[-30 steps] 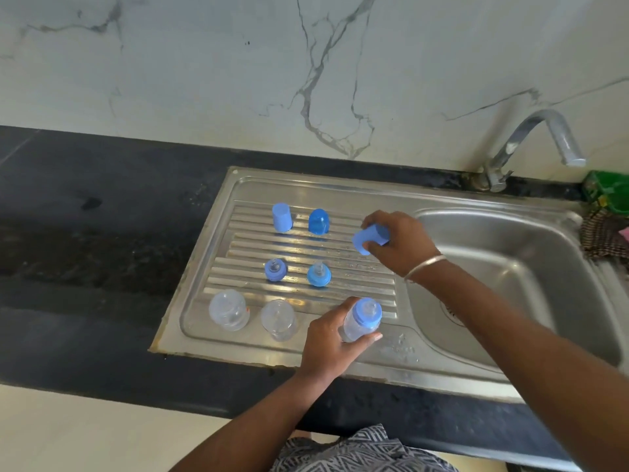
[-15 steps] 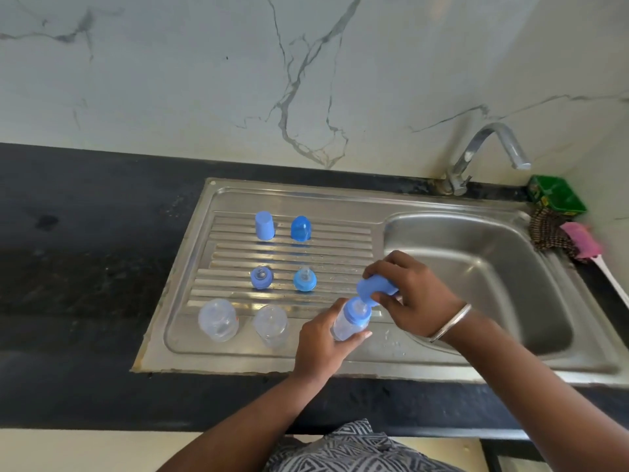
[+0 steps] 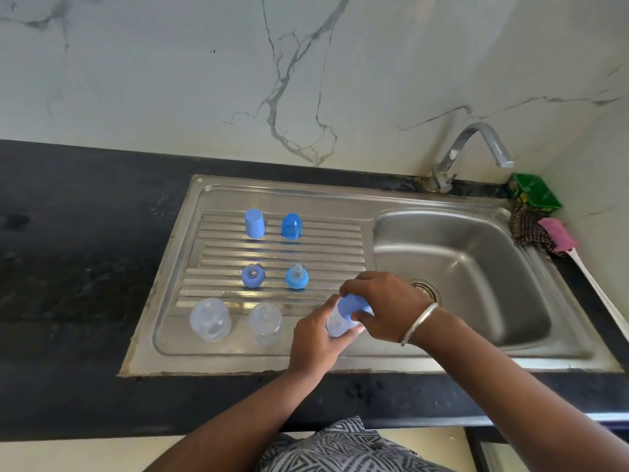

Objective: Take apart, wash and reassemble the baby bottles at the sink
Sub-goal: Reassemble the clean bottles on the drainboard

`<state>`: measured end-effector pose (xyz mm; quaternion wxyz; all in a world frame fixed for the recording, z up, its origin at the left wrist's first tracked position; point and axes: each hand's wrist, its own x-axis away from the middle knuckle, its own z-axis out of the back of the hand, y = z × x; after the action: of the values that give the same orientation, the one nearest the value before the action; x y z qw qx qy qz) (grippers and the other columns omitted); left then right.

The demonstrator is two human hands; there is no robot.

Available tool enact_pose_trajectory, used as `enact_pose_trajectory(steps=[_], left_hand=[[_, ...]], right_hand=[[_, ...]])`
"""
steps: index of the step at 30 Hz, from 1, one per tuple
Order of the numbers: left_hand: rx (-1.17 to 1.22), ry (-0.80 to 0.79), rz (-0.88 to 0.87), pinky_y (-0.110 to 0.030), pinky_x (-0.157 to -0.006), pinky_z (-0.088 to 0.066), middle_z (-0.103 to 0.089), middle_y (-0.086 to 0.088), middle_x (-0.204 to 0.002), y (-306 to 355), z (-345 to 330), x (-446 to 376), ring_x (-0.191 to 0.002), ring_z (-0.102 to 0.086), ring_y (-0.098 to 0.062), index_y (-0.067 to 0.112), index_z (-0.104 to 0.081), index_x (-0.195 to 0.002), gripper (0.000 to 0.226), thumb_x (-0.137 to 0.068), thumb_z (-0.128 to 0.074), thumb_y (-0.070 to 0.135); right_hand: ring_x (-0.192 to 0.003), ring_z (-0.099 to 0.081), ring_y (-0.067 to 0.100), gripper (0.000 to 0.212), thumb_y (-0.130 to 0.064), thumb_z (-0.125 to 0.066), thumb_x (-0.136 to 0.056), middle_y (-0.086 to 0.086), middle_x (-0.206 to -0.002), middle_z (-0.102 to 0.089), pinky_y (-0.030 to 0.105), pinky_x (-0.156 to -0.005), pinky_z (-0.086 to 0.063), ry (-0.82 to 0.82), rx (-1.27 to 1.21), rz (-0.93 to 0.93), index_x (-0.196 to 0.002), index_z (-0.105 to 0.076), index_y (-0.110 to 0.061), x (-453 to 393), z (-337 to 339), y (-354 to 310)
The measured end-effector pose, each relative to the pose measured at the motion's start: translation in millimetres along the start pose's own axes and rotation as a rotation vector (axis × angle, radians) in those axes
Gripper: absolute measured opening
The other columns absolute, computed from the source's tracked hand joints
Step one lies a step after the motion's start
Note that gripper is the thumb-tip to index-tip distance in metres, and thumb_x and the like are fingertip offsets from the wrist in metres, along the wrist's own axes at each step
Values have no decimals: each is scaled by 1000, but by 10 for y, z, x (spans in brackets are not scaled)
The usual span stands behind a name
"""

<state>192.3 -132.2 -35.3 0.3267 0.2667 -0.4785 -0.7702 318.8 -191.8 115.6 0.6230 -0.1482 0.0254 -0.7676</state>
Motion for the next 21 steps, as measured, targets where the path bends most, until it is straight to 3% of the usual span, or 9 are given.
enact_pose_trajectory(steps=[11,15,16,18,21], left_hand=[[-23,-14,-29,-29,-83,-56,-74,13,-104,22,23,7,-94,-67,-2,34,-58,-134,71,-72,-66,68],[-44,2,-28,-30,-82,-56,-74,12,-105,-30,1,0,-95,-68,-4,31,-60,-132,71,-70,-68,66],[-51,-1,-31,-29,-82,-56,-74,12,-104,-39,-1,-5,-95,-68,-4,32,-61,-130,69,-70,-68,66],[-56,-16,-39,-28,-77,-55,-73,16,-95,-18,12,-6,-88,-67,-2,34,-64,-118,55,-72,-69,64],[-60,-20,-48,-23,-70,-52,-66,19,-80,13,33,-10,-76,-60,2,32,-64,-102,42,-73,-68,62]], right_hand=[[-99,-60,21,36,-22,-66,-80,-2,-107,-68,35,-83,-53,-99,45,-52,-115,-63,-28,-154,39,-32],[-89,-63,21,26,-28,-65,-79,-1,-94,-68,32,-74,-53,-49,22,-121,-104,-66,-25,-148,-1,-35],[-83,-63,21,20,-34,-65,-79,0,-86,-66,31,-68,-51,-11,12,-155,-95,-65,-22,-145,-21,-47],[-66,-55,19,30,-45,-63,-83,-1,-70,-54,28,-56,-41,44,-42,-271,-76,-55,-17,-129,-58,-103],[-62,-49,18,37,-47,-61,-86,-1,-67,-46,26,-54,-37,62,-102,-410,-74,-50,-14,-119,-76,-196]])
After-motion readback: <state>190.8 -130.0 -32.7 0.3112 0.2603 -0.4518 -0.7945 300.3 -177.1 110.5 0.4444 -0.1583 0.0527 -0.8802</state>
